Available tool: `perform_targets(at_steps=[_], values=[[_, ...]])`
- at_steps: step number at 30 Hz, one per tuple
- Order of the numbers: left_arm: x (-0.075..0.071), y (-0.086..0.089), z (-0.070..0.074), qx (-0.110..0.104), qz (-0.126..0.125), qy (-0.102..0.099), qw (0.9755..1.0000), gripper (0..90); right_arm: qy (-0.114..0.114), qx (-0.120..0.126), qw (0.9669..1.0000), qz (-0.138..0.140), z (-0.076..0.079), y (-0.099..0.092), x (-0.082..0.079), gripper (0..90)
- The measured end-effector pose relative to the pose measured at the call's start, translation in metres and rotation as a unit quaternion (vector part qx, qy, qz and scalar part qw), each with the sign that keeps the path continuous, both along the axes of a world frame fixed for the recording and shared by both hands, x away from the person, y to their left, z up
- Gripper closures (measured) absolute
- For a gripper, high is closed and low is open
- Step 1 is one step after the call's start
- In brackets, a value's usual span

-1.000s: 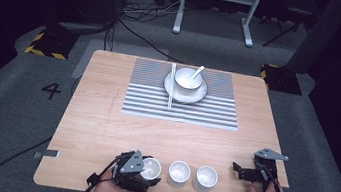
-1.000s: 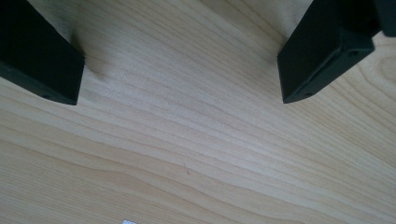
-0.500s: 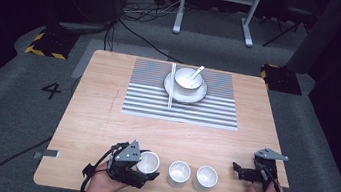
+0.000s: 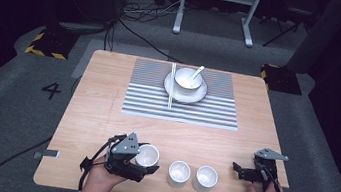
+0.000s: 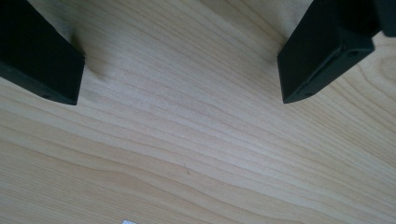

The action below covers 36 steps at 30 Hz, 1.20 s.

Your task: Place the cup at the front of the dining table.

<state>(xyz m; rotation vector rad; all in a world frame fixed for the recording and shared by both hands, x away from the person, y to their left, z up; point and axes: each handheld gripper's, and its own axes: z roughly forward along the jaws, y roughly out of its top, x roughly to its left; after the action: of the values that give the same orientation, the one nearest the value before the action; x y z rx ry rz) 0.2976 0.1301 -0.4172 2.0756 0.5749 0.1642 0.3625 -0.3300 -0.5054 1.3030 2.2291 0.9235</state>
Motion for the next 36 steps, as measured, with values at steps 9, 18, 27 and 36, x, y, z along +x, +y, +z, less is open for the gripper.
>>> perform_targets(at_steps=[9,18,27,36], values=[[0.01,0.001,0.015,0.0,0.022,-0.004,0.9997,26.7,0.0,0.0,1.0,0.0,0.0,0.0,0.0,0.6],[0.021,0.006,0.025,-0.01,0.034,-0.005,0.9994,26.7,0.0,0.0,1.0,0.0,0.0,0.0,0.0,0.6],[0.038,0.011,0.042,-0.011,0.05,-0.016,0.9986,26.7,0.0,0.0,1.0,0.0,0.0,0.0,0.0,0.6],[0.056,0.012,0.051,-0.016,0.065,-0.033,0.9972,26.7,0.0,0.0,1.0,0.0,0.0,0.0,0.0,0.6]])
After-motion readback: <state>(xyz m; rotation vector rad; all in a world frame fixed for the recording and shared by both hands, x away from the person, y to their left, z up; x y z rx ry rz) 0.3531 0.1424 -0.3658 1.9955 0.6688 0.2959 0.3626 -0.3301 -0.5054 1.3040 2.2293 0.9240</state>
